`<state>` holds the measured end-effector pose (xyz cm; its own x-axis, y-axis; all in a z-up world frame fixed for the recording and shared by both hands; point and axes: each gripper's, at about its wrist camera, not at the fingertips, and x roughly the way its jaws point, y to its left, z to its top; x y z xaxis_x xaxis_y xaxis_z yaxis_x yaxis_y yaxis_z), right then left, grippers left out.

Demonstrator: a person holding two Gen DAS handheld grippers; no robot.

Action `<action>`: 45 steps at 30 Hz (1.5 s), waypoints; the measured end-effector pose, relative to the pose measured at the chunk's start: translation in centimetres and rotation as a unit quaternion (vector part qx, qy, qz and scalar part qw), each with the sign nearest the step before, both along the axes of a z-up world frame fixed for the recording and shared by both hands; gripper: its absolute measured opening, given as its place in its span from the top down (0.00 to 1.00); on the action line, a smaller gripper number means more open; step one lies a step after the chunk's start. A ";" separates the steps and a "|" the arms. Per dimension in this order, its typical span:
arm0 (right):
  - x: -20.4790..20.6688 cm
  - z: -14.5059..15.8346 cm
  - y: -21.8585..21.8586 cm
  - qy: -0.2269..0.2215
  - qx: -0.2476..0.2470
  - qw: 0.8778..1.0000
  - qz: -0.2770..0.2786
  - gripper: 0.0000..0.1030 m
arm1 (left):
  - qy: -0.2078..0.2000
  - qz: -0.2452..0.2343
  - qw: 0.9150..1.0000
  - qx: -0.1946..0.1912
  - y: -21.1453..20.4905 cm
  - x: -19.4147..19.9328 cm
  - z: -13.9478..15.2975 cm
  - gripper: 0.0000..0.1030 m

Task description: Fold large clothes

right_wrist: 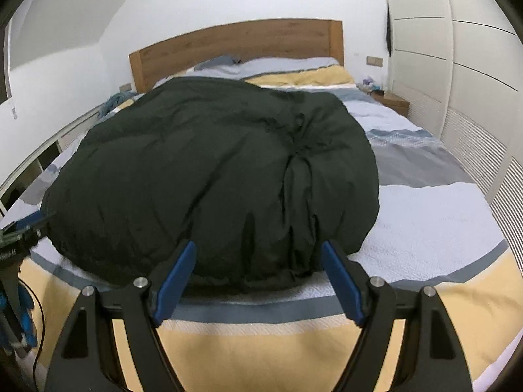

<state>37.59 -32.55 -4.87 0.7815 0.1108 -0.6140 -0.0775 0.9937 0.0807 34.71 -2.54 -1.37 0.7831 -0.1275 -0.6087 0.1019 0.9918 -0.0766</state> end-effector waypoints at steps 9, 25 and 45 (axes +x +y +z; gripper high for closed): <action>-0.5 1.3 1.1 -0.006 -0.009 1.000 0.000 0.24 | -0.016 0.023 1.000 0.003 1.2 0.5 1.4 0.01; -8.2 4.9 4.7 0.007 -0.039 0.999 0.003 0.24 | 0.009 0.074 0.997 0.001 2.6 -7.5 5.0 0.01; -22.8 11.8 7.7 -0.051 -0.064 0.996 0.025 0.24 | -0.022 0.074 0.997 0.027 2.9 -23.0 10.5 0.01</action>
